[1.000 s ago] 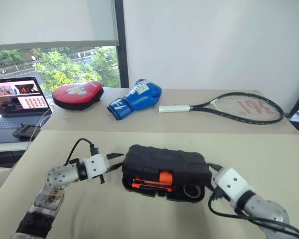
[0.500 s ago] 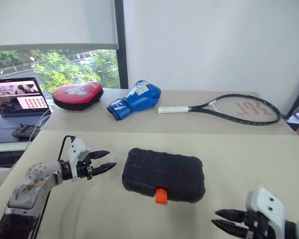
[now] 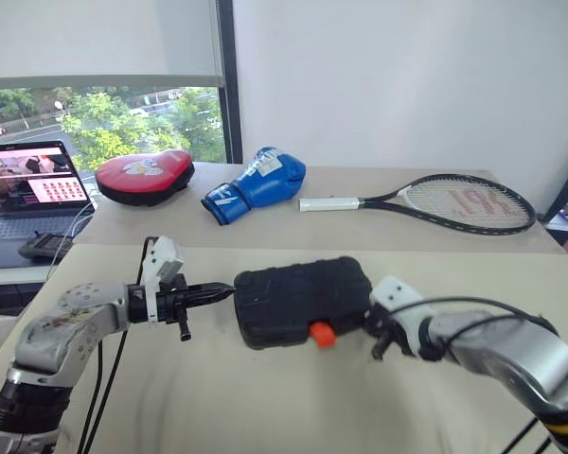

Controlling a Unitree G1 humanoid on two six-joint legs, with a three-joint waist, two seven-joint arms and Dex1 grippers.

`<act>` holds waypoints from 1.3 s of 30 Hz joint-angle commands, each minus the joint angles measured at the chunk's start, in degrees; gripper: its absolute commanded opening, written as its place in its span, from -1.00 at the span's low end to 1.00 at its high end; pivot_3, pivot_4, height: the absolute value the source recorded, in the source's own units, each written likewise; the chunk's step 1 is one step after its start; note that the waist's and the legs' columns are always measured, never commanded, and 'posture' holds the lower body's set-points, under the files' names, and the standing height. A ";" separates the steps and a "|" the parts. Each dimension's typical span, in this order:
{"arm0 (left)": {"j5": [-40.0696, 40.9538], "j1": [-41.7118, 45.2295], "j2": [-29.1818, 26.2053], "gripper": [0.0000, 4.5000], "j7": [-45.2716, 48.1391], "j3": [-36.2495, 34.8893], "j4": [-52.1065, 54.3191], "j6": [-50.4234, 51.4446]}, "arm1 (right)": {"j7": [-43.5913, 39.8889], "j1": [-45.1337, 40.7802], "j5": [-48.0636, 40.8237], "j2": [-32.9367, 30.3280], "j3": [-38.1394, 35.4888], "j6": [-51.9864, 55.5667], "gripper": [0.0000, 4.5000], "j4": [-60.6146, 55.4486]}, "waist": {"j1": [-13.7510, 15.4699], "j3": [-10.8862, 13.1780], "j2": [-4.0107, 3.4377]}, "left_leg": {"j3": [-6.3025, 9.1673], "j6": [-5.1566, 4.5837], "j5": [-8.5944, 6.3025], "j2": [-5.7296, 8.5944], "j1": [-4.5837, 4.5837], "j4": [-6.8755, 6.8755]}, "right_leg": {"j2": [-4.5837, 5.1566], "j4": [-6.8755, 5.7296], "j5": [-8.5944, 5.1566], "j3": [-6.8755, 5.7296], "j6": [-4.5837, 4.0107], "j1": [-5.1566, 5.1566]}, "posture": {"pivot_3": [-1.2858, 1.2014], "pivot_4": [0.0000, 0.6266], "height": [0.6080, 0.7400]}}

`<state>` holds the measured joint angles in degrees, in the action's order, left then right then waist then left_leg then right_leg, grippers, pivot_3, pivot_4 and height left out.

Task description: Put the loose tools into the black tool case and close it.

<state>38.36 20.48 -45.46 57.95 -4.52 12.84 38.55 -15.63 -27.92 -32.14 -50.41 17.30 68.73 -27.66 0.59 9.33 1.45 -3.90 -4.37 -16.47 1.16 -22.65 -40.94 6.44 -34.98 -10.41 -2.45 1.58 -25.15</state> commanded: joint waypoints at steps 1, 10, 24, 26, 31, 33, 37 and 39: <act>-1.08 4.48 2.15 -0.98 -0.15 3.39 1.33 -0.20 | -4.40 -3.54 3.04 2.11 0.19 -4.75 -1.00 3.64 | 0.18 0.00 0.00 | 0.01 0.01 0.01 0.00 -0.01 0.00 | -0.02 0.00 0.02 -0.05 0.04 0.01 | 0.03 -0.52 1.00; -9.03 17.20 11.35 -0.17 3.39 17.45 -7.34 -1.76 | -7.50 12.36 -13.96 5.52 -26.51 5.15 -0.19 -16.44 | 0.53 -0.01 -0.02 | 0.22 -0.15 -0.04 0.04 -0.50 -0.12 | -0.05 0.07 0.15 -0.35 0.31 0.00 | 0.03 -0.52 1.00; -23.10 15.76 11.31 0.90 17.37 27.48 -23.03 -20.04 | 7.65 10.33 -15.90 22.92 -24.22 14.52 0.60 -18.83 | 0.11 -0.12 -0.20 | 0.17 -0.49 -0.25 0.03 0.15 -0.07 | -0.03 -0.01 0.17 -0.10 0.24 0.25 | 0.03 -0.52 1.00; -22.92 16.04 12.11 0.91 17.57 26.97 -23.18 -19.75 | 8.30 10.04 -14.32 23.34 -22.48 14.23 0.49 -17.35 | 0.12 -0.14 -0.22 | 0.17 -0.53 -0.27 0.03 0.34 -0.04 | -0.02 0.00 0.15 -0.11 0.23 0.45 | 0.03 -0.52 1.00; -23.25 15.76 12.64 0.91 17.65 26.00 -23.10 -19.86 | 8.50 8.55 -13.40 24.98 -21.20 14.68 0.49 -15.72 | 0.14 -0.17 -0.25 | 0.21 -0.58 -0.29 0.04 0.43 -0.08 | 0.00 0.01 0.15 -0.13 0.25 0.59 | 0.03 -0.52 1.00; -23.38 15.55 12.54 0.91 17.67 25.83 -22.90 -19.79 | 8.39 8.18 -13.08 25.10 -21.14 14.67 0.49 -15.42 | 0.14 -0.17 -0.25 | 0.22 -0.58 -0.30 0.04 0.43 -0.07 | 0.00 0.02 0.15 -0.14 0.25 0.59 | 0.03 -0.52 1.00; -23.35 14.72 12.15 0.91 17.43 25.28 -21.99 -19.27 | 7.96 7.40 -12.90 25.40 -21.44 15.14 0.49 -14.78 | 0.09 -0.17 -0.25 | 0.22 -0.58 -0.30 0.04 0.43 -0.06 | 0.00 0.02 0.15 -0.14 0.25 0.59 | 0.03 -0.52 1.00; -23.36 14.28 11.94 0.91 17.37 25.06 -21.53 -19.07 | 7.77 7.08 -13.21 25.82 -22.03 15.96 0.49 -14.32 | 0.07 -0.17 -0.25 | 0.22 -0.58 -0.30 0.03 0.43 -0.06 | -0.01 0.02 0.15 -0.14 0.25 0.59 | 0.03 -0.52 1.00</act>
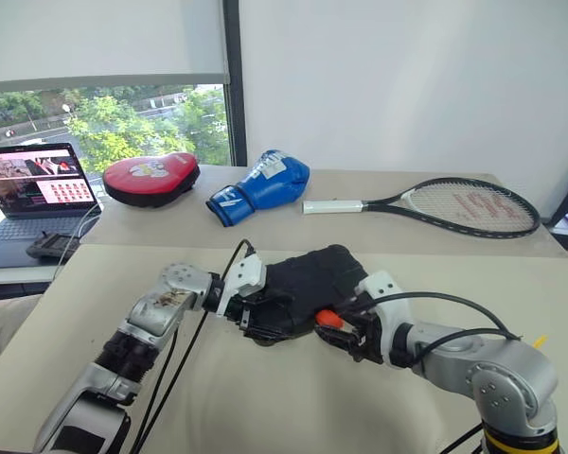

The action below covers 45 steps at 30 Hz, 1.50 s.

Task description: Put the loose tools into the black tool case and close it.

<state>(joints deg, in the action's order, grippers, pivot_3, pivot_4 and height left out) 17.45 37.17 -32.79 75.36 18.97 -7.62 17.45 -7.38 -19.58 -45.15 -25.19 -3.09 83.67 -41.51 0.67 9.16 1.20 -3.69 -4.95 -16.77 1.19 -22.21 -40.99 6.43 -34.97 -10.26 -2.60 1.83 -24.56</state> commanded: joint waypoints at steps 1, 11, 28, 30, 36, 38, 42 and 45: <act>-2.47 -2.62 -0.81 0.91 -0.09 1.48 -0.86 2.10 | -0.47 -1.47 -0.44 1.03 -2.22 1.73 0.49 -0.16 | -0.03 0.00 0.00 | 0.00 0.00 0.00 0.00 0.00 0.00 | 0.00 0.00 0.00 0.00 0.00 0.00 | 0.03 -0.52 1.00; -2.61 -4.36 -0.83 0.91 -0.96 1.14 1.08 2.84 | -4.26 -9.82 -1.49 0.89 -5.66 8.83 0.37 6.60 | -0.21 0.00 -0.02 | 0.01 0.00 0.00 -0.02 0.01 0.06 | 0.01 0.01 0.00 0.01 -0.01 -0.03 | 0.03 -0.52 1.00; -2.38 -6.29 -1.24 0.91 -3.02 -0.02 4.31 4.92 | -7.94 -7.52 2.52 -2.14 2.01 4.30 -0.96 7.99 | -0.36 -0.02 -0.05 | 0.02 -0.01 -0.02 -0.02 0.00 0.14 | 0.03 0.06 -0.01 0.01 0.01 -0.05 | 0.03 -0.52 1.00; -2.33 -6.38 -1.31 0.91 -3.18 -0.18 4.54 5.15 | -8.71 -6.51 1.60 -2.40 -0.31 4.73 -0.96 6.07 | -0.33 -0.02 -0.05 | 0.02 -0.02 -0.02 -0.02 0.00 0.14 | 0.04 0.06 -0.01 0.01 0.01 -0.05 | 0.03 -0.52 1.00; -2.17 -6.50 -1.43 0.91 -3.58 -0.34 5.06 5.72 | -10.68 -2.80 0.36 -4.47 -1.80 3.73 -0.85 0.75 | -0.15 -0.01 -0.05 | 0.04 -0.03 -0.03 -0.03 -0.05 0.15 | 0.05 0.10 -0.02 0.00 0.03 -0.09 | 0.03 -0.52 1.00; -2.22 -6.41 -1.43 0.91 -3.65 -0.38 5.04 5.80 | -10.93 -1.23 0.04 -4.60 -0.35 3.44 -0.67 -1.27 | -0.13 -0.02 -0.05 | 0.04 -0.03 -0.03 -0.04 -0.03 0.15 | 0.05 0.09 -0.03 0.00 0.03 -0.09 | 0.03 -0.52 1.00; -2.20 -5.96 -1.32 0.91 -3.77 -0.45 4.90 6.10 | -6.81 0.80 2.24 0.02 -0.93 5.13 -0.08 -1.53 | -0.12 -0.01 -0.05 | 0.05 -0.02 -0.03 -0.05 -0.04 0.15 | 0.06 0.08 -0.03 0.02 0.03 -0.08 | 0.03 -0.52 1.00; -2.30 -6.06 -1.36 0.91 -3.84 -0.31 5.35 6.30 | -3.46 1.41 4.98 3.23 -0.48 5.18 0.04 -0.24 | -0.12 -0.01 -0.05 | 0.05 -0.02 -0.03 -0.05 -0.03 0.14 | 0.07 0.07 -0.03 0.03 0.03 -0.08 | 0.03 -0.52 1.00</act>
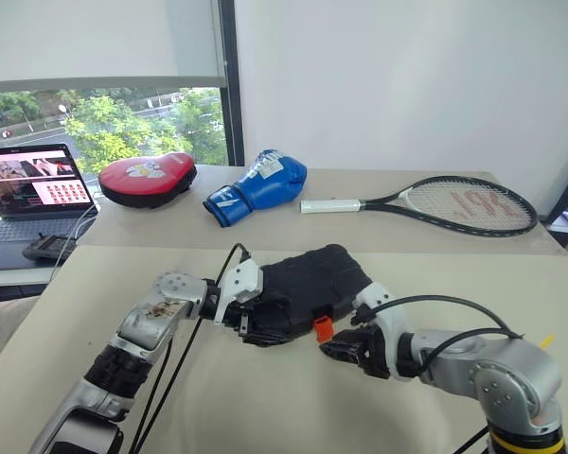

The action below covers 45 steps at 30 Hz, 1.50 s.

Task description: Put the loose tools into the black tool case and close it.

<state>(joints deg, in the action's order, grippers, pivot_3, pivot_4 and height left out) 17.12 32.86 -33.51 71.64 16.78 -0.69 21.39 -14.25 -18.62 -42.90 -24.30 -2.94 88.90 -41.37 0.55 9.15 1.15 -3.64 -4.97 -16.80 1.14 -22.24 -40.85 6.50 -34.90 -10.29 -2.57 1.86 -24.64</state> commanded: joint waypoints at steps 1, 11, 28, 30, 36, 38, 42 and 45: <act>-1.97 -1.80 -0.68 0.91 -0.11 1.94 -1.37 2.39 | 4.36 0.26 3.69 3.11 -0.59 -0.15 0.04 0.02 | 0.01 0.00 0.00 | 0.00 0.00 0.00 0.00 0.00 0.00 | 0.00 0.00 0.00 0.00 0.00 -0.01 | 0.03 -0.52 1.00; -1.88 -1.46 -0.76 0.91 -0.22 1.99 -0.91 2.93 | 6.34 -0.65 7.99 6.26 0.98 -0.31 0.04 0.95 | -0.04 0.00 -0.01 | -0.02 0.02 0.01 0.03 -0.08 0.02 | -0.02 -0.01 0.00 0.00 -0.01 -0.13 | 0.03 -0.52 1.00; -1.85 -1.37 -0.83 0.91 -0.29 1.97 -0.46 3.38 | 6.71 -0.52 11.56 9.19 3.48 -0.85 0.04 1.08 | -0.05 0.01 -0.01 | -0.01 0.02 0.01 0.03 -0.09 0.04 | -0.04 -0.02 -0.01 -0.01 -0.01 -0.16 | 0.03 -0.52 1.00; -1.87 -1.33 -0.82 0.91 -0.29 1.97 -0.47 3.39 | 6.62 -0.54 11.89 9.24 3.69 -1.00 -0.13 1.14 | -0.06 0.01 -0.01 | -0.01 0.02 0.01 0.03 -0.09 0.04 | -0.04 -0.02 -0.01 -0.01 -0.01 -0.16 | 0.03 -0.52 1.00; -1.98 -1.28 -0.82 0.91 -0.43 1.97 -0.50 3.36 | 6.16 -0.73 12.92 8.57 4.62 -1.30 -0.48 0.97 | -0.09 0.00 -0.01 | -0.01 0.03 0.02 0.02 -0.07 0.04 | -0.04 -0.02 -0.01 -0.02 -0.01 -0.14 | 0.03 -0.52 1.00; -2.02 -1.20 -0.82 0.91 -0.40 1.99 -0.67 3.27 | 6.06 -1.01 13.09 8.59 4.48 -1.47 -0.48 0.63 | -0.09 0.00 -0.01 | -0.01 0.03 0.02 0.02 -0.07 0.04 | -0.04 -0.03 -0.01 -0.02 -0.01 -0.15 | 0.03 -0.52 1.00; -2.17 -1.13 -0.71 0.91 -0.44 2.08 -0.99 3.02 | 5.33 -2.35 13.15 8.24 4.45 -3.09 -0.48 -0.75 | -0.09 0.01 -0.01 | -0.01 0.04 0.02 0.02 -0.08 0.04 | -0.04 -0.03 -0.01 -0.01 -0.01 -0.15 | 0.03 -0.52 1.00; -2.31 -1.22 -0.59 0.91 -0.49 2.28 -1.12 2.88 | 4.93 -3.52 13.89 6.66 5.51 -4.33 -0.48 -1.08 | -0.09 0.01 -0.02 | -0.01 0.04 0.02 0.02 -0.09 0.04 | -0.04 -0.03 -0.01 -0.01 -0.01 -0.18 | 0.03 -0.52 1.00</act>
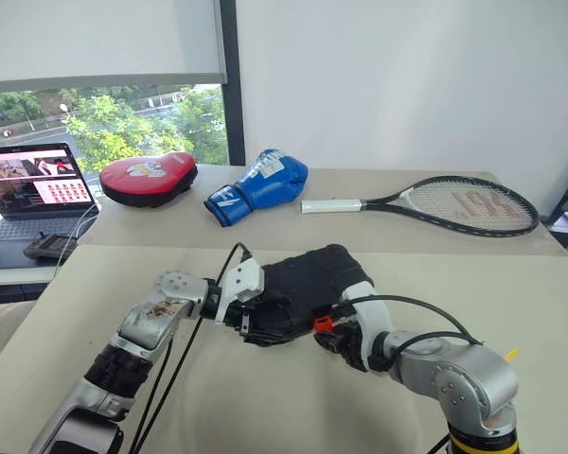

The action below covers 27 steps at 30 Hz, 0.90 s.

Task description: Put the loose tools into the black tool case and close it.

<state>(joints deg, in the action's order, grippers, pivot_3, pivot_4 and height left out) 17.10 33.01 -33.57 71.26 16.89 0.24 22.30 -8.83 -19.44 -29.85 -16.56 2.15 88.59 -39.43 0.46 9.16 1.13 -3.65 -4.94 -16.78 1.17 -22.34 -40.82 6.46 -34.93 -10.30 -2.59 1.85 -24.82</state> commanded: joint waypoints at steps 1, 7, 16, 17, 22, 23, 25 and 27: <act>-2.32 -1.38 -0.49 0.91 -0.11 2.23 -2.06 1.98 | -0.70 -3.07 1.19 -2.02 1.08 -4.38 -0.48 -3.03 | 0.00 0.00 -0.01 | 0.00 0.00 0.00 0.00 -0.01 0.00 | 0.00 0.00 0.00 0.00 0.00 -0.01 | 0.03 -0.52 1.00; -2.45 -1.43 -0.50 0.91 -0.02 2.46 -2.27 1.86 | -1.92 -4.66 1.25 -3.14 1.75 -5.13 -0.48 -3.63 | 0.00 0.01 -0.01 | -0.01 0.01 0.01 0.00 -0.09 0.00 | 0.00 -0.02 0.00 0.01 0.00 -0.10 | 0.03 -0.52 1.00; -2.77 -1.81 -0.60 0.91 -0.26 2.66 -2.24 1.38 | -3.70 -5.67 0.92 -2.32 -0.41 -5.58 -0.48 -3.88 | -0.07 0.01 -0.01 | -0.01 0.02 0.02 0.00 -0.19 0.00 | -0.01 -0.04 0.00 0.01 0.00 -0.21 | 0.03 -0.52 1.00; -2.85 -1.91 -0.64 0.91 -0.29 2.70 -2.20 1.26 | -3.82 -5.62 0.98 -2.35 -0.59 -5.57 -0.48 -3.93 | -0.09 0.01 -0.01 | -0.01 0.03 0.02 0.00 -0.20 0.00 | -0.01 -0.04 0.00 0.01 0.00 -0.22 | 0.03 -0.52 1.00; -3.01 -2.36 -0.85 0.91 -0.39 2.88 -1.83 1.01 | -4.50 -5.10 1.19 -2.63 -1.35 -5.76 -0.48 -3.69 | -0.23 0.01 -0.02 | -0.01 0.03 0.02 0.00 -0.22 0.00 | -0.02 -0.04 0.00 0.01 -0.01 -0.24 | 0.03 -0.52 1.00; -3.03 -2.43 -0.90 0.91 -0.39 2.94 -1.74 1.04 | -4.61 -4.99 1.20 -2.73 -1.39 -5.68 -0.48 -3.61 | -0.28 0.01 -0.02 | -0.01 0.03 0.02 0.00 -0.22 0.00 | -0.02 -0.04 0.00 0.01 0.00 -0.24 | 0.03 -0.52 1.00; -3.09 -2.50 -0.97 0.91 -0.29 3.07 -1.61 0.99 | -5.02 -4.73 1.19 -3.29 -1.09 -5.01 -0.48 -3.09 | -0.35 0.01 -0.02 | -0.01 0.03 0.02 0.00 -0.22 0.00 | -0.02 -0.04 0.00 0.00 -0.01 -0.24 | 0.03 -0.52 1.00; -3.07 -2.56 -1.05 0.91 -0.21 3.11 -1.47 1.03 | -5.48 -4.34 1.22 -3.70 -0.46 -4.33 -0.48 -2.35 | -0.41 0.01 -0.02 | 0.00 0.03 0.02 -0.01 -0.22 0.00 | -0.02 -0.04 0.00 0.00 0.00 -0.23 | 0.03 -0.52 1.00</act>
<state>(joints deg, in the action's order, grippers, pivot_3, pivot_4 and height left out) 16.61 32.82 -33.83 70.38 16.78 0.45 21.60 -13.71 -21.80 -28.37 -20.10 3.46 87.74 -39.40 0.06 9.17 1.11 -3.66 -4.90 -16.75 1.16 -22.56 -40.81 6.44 -34.97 -10.30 -2.58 1.85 -25.04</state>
